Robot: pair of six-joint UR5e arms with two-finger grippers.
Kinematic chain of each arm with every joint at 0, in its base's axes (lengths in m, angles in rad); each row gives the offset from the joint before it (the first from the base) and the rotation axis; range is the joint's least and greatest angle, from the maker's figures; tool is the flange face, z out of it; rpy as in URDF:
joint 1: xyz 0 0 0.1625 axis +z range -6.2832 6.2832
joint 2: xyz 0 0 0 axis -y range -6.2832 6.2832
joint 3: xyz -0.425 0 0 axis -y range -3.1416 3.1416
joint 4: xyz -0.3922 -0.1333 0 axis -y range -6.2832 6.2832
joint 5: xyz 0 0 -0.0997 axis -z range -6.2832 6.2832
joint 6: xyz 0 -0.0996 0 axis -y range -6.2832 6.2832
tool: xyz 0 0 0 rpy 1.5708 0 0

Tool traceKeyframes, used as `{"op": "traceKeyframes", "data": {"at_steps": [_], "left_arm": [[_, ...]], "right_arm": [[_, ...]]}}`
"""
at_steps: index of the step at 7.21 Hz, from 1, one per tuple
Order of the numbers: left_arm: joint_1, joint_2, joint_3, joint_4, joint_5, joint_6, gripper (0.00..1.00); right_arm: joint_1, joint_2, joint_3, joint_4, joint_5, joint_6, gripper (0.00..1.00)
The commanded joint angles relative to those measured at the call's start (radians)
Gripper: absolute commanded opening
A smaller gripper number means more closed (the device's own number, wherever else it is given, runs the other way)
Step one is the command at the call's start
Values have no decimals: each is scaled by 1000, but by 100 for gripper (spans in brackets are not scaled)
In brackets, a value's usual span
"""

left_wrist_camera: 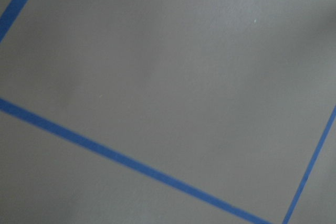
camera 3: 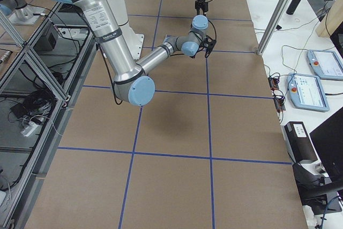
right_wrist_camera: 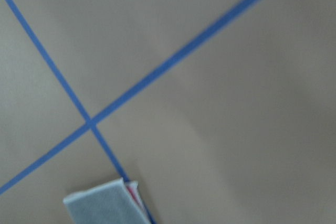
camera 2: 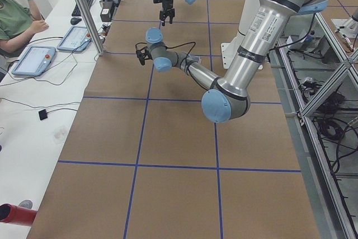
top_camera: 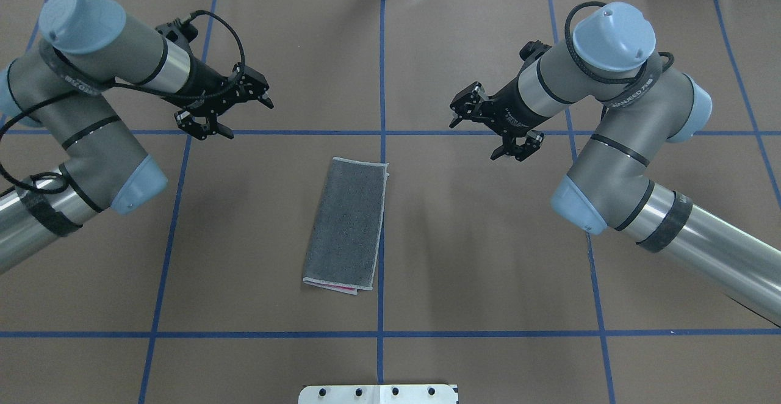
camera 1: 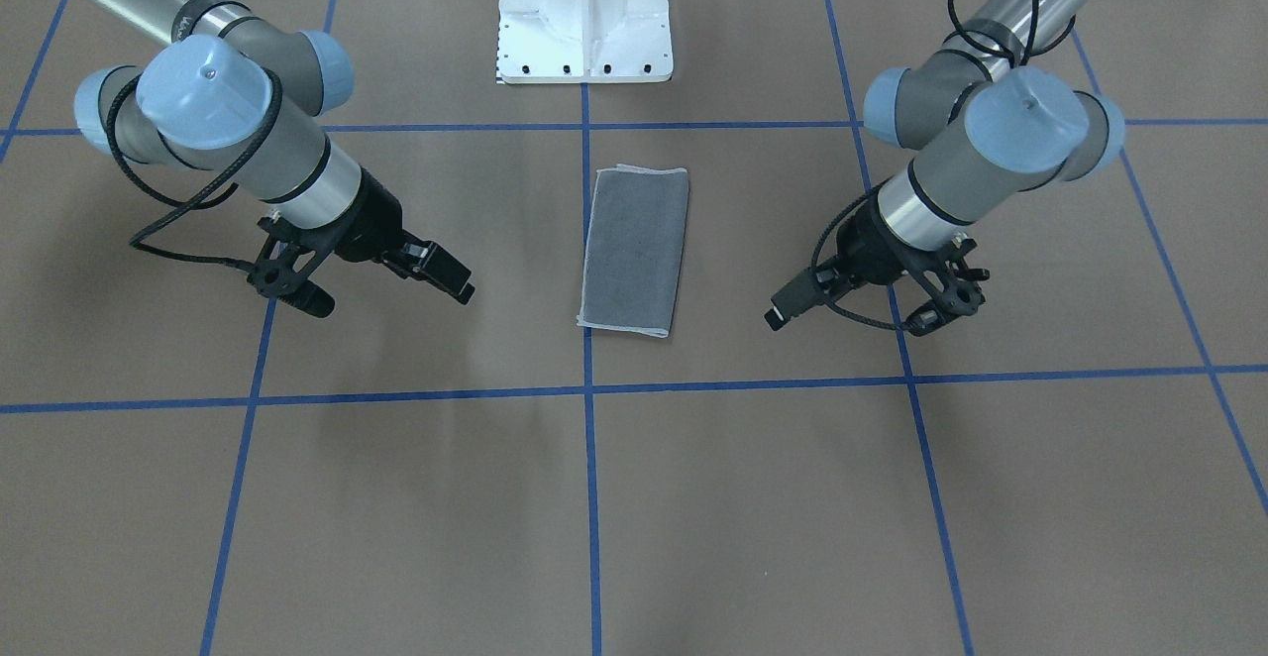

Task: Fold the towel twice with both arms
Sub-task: 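Move the left gripper down to grasp the near end of the folded strip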

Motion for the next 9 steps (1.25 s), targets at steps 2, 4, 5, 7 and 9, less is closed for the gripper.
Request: {"op": "traceKeyframes", "data": {"at_steps": [2,4,5,7,9], "left_arm": [[242,61,-121,3,167,-68,100],[366,61,-126,36,273,-93,100],[391,63,-126,45,285,-93,99],[414,60,-126,64,292,-93,93],[416,61,-127,64,292,-93,64]], "right_arm": [[21,4,-30,8,-35,-154,100],[21,5,-30,8,-36,-153,100],[21,5,-30,8,-36,-153,100],[19,7,-30,8,-36,-151,100],[19,7,-32,8,-36,-148,100]]}}
